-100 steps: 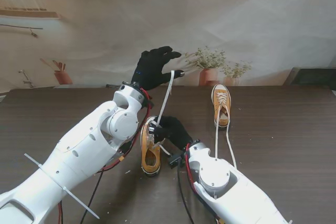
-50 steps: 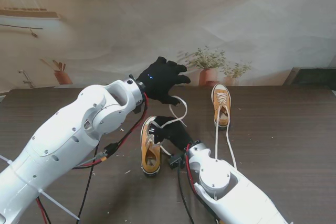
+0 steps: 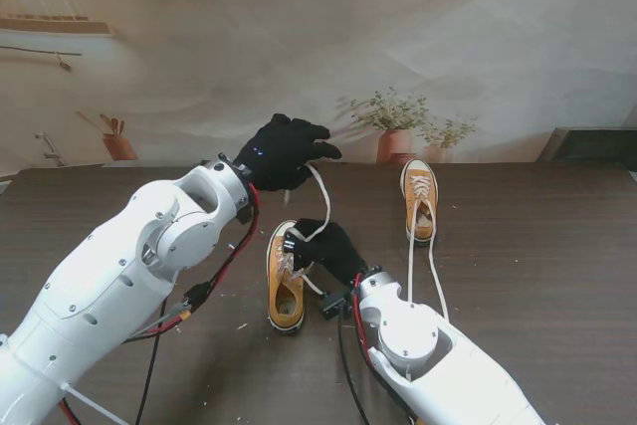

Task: Tie the shoelaces into a bow on the shoes

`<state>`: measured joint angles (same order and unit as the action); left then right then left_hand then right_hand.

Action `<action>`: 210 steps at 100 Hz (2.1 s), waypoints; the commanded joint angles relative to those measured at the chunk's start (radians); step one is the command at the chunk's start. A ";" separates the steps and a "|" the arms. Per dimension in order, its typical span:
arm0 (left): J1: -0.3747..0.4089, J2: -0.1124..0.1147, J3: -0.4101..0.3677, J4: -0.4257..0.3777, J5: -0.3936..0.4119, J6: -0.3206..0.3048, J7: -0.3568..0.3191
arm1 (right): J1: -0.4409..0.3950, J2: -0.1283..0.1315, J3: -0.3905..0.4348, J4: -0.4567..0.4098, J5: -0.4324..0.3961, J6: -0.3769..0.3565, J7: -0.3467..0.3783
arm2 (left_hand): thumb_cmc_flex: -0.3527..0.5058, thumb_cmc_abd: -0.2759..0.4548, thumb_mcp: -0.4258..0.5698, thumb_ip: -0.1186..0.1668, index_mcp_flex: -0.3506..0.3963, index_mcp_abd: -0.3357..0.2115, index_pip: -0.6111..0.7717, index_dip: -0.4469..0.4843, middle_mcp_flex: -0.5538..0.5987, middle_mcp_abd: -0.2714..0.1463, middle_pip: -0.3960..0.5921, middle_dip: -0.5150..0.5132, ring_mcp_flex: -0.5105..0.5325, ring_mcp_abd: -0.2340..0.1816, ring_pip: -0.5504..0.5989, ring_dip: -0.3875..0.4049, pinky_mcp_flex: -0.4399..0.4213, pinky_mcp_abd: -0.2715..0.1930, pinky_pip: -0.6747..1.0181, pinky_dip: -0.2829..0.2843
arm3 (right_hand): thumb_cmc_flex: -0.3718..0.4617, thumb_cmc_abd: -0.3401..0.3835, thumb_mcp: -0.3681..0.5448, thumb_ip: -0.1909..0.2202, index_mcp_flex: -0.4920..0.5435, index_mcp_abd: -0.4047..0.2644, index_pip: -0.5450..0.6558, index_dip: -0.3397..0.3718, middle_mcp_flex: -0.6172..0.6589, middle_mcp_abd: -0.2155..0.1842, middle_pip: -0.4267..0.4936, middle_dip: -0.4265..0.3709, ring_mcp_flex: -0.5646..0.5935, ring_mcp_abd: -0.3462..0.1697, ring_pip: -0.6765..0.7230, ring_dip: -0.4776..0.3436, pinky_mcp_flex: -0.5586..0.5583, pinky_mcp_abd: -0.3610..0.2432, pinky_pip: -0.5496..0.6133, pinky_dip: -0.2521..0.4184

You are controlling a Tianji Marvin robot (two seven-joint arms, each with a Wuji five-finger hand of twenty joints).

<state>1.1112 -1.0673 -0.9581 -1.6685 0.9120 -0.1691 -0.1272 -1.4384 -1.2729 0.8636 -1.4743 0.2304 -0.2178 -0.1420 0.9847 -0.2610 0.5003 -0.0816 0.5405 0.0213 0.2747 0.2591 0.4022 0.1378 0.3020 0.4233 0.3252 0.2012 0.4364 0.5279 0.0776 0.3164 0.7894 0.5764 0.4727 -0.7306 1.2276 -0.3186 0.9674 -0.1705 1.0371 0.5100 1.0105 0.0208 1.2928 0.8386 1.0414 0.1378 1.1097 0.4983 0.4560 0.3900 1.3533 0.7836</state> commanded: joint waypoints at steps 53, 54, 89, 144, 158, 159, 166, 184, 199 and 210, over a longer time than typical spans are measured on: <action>0.070 0.014 -0.109 0.024 -0.027 -0.039 -0.083 | 0.004 0.001 -0.010 -0.006 0.001 0.000 0.016 | -0.249 -0.312 0.176 -0.002 0.059 0.005 0.023 0.037 0.035 0.001 -0.001 -0.003 0.021 0.011 -0.016 -0.003 0.006 0.008 -0.005 0.022 | 0.038 -0.018 0.073 -0.012 0.031 -0.118 0.021 0.041 0.012 -0.006 0.011 -0.007 -0.011 -0.021 -0.008 -0.009 -0.008 -0.021 -0.012 -0.006; 0.069 0.014 -0.109 0.024 -0.025 -0.042 -0.083 | 0.005 0.001 -0.010 -0.006 0.001 0.000 0.016 | -0.237 -0.320 0.195 -0.001 0.061 0.003 0.026 0.037 0.035 0.001 -0.001 -0.003 0.021 0.011 -0.016 -0.003 0.007 0.009 -0.005 0.021 | 0.038 -0.018 0.073 -0.012 0.031 -0.118 0.021 0.041 0.014 -0.005 0.011 -0.007 -0.011 -0.021 -0.008 -0.009 -0.008 -0.021 -0.012 -0.006; 0.030 0.002 -0.109 0.073 -0.042 -0.023 -0.028 | 0.007 0.004 -0.010 -0.003 0.001 0.001 0.030 | -0.007 -0.361 0.549 -0.005 0.111 -0.135 0.195 0.066 0.081 -0.011 0.023 -0.006 0.034 0.016 -0.005 -0.015 0.019 0.022 0.005 -0.001 | 0.039 -0.020 0.074 -0.012 0.032 -0.117 0.022 0.040 0.017 -0.003 0.008 -0.009 -0.011 -0.021 -0.008 -0.009 -0.008 -0.021 -0.013 -0.007; -0.107 -0.028 -0.007 0.234 -0.008 0.278 0.070 | 0.008 0.006 -0.001 0.024 0.001 0.001 0.038 | -0.353 -0.061 -0.096 0.005 0.031 0.035 0.051 0.011 -0.001 0.051 0.007 -0.010 -0.041 0.060 -0.005 -0.014 -0.045 0.022 0.021 -0.007 | 0.038 -0.027 0.090 -0.014 0.035 -0.123 0.028 0.051 0.015 -0.003 0.007 -0.006 -0.015 -0.022 -0.016 -0.011 -0.013 -0.024 -0.021 -0.011; -0.106 -0.030 -0.009 0.252 0.013 0.351 0.081 | 0.004 0.008 0.005 0.020 -0.001 0.003 0.039 | -0.249 -0.029 -0.107 0.016 0.054 0.043 0.038 0.019 0.010 0.057 0.013 -0.002 -0.030 0.069 -0.002 -0.007 -0.039 0.030 0.025 0.005 | 0.037 -0.027 0.090 -0.015 0.035 -0.121 0.026 0.052 0.016 -0.004 0.007 -0.006 -0.015 -0.022 -0.016 -0.011 -0.013 -0.024 -0.021 -0.011; -0.106 -0.029 -0.009 0.252 0.017 0.355 0.079 | 0.004 0.008 0.005 0.019 -0.002 0.003 0.039 | -0.240 -0.032 -0.104 0.017 0.054 0.041 0.038 0.020 0.010 0.057 0.013 -0.001 -0.029 0.069 -0.001 -0.007 -0.038 0.030 0.025 0.005 | 0.037 -0.027 0.090 -0.015 0.035 -0.121 0.026 0.052 0.016 -0.004 0.007 -0.006 -0.015 -0.022 -0.016 -0.011 -0.013 -0.024 -0.021 -0.011; -0.103 -0.021 -0.012 0.253 0.058 0.374 0.058 | 0.003 0.009 0.006 0.019 -0.003 0.002 0.040 | -0.186 -0.047 -0.081 0.024 0.055 0.038 0.042 0.022 0.010 0.056 0.015 -0.001 -0.027 0.068 -0.001 -0.007 -0.036 0.030 0.025 0.005 | 0.037 -0.027 0.089 -0.015 0.035 -0.123 0.026 0.053 0.016 -0.004 0.007 -0.006 -0.015 -0.022 -0.016 -0.011 -0.013 -0.024 -0.021 -0.011; -0.095 -0.002 -0.023 0.258 0.149 0.392 0.002 | 0.004 0.009 0.004 0.021 -0.004 0.000 0.042 | -0.081 -0.177 0.116 0.023 0.055 0.033 0.058 0.025 0.000 0.050 0.020 -0.006 -0.032 0.063 -0.003 -0.017 -0.032 0.025 0.020 -0.005 | 0.037 -0.028 0.090 -0.015 0.036 -0.122 0.025 0.054 0.017 -0.002 0.007 -0.006 -0.015 -0.021 -0.017 -0.011 -0.013 -0.024 -0.021 -0.011; -0.077 0.021 -0.064 0.205 0.161 0.368 -0.184 | 0.006 0.009 0.002 0.022 -0.006 0.000 0.042 | -0.226 -0.277 0.106 -0.003 -0.018 0.069 -0.015 -0.008 -0.096 0.059 -0.030 -0.034 -0.105 0.054 -0.057 -0.042 -0.074 -0.005 -0.048 -0.032 | 0.037 -0.028 0.090 -0.015 0.036 -0.121 0.025 0.054 0.018 -0.001 0.006 -0.006 -0.014 -0.022 -0.017 -0.011 -0.013 -0.024 -0.021 -0.011; -0.066 0.032 -0.094 0.175 0.124 0.345 -0.280 | 0.010 0.008 -0.001 0.025 -0.006 0.000 0.044 | -0.264 -0.270 0.003 -0.005 -0.059 0.098 -0.085 -0.022 -0.168 0.063 -0.074 -0.048 -0.151 0.050 -0.100 -0.049 -0.098 -0.021 -0.113 -0.027 | 0.037 -0.028 0.091 -0.015 0.036 -0.121 0.025 0.054 0.019 -0.001 0.006 -0.006 -0.014 -0.022 -0.017 -0.011 -0.013 -0.024 -0.021 -0.011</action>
<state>1.0437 -1.0472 -1.0432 -1.4890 1.0429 0.1938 -0.4320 -1.4304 -1.2676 0.8641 -1.4505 0.2252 -0.2181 -0.1141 0.7584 -0.5106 0.5409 -0.0695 0.5290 0.0601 0.2308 0.2602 0.2919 0.1772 0.2614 0.4046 0.2277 0.2517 0.3717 0.5096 0.0118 0.3197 0.7169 0.5623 0.4726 -0.7383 1.2382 -0.3187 0.9674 -0.1705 1.0364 0.5209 1.0105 0.0225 1.2928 0.8386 1.0413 0.1378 1.0986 0.4983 0.4529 0.3900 1.3343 0.7793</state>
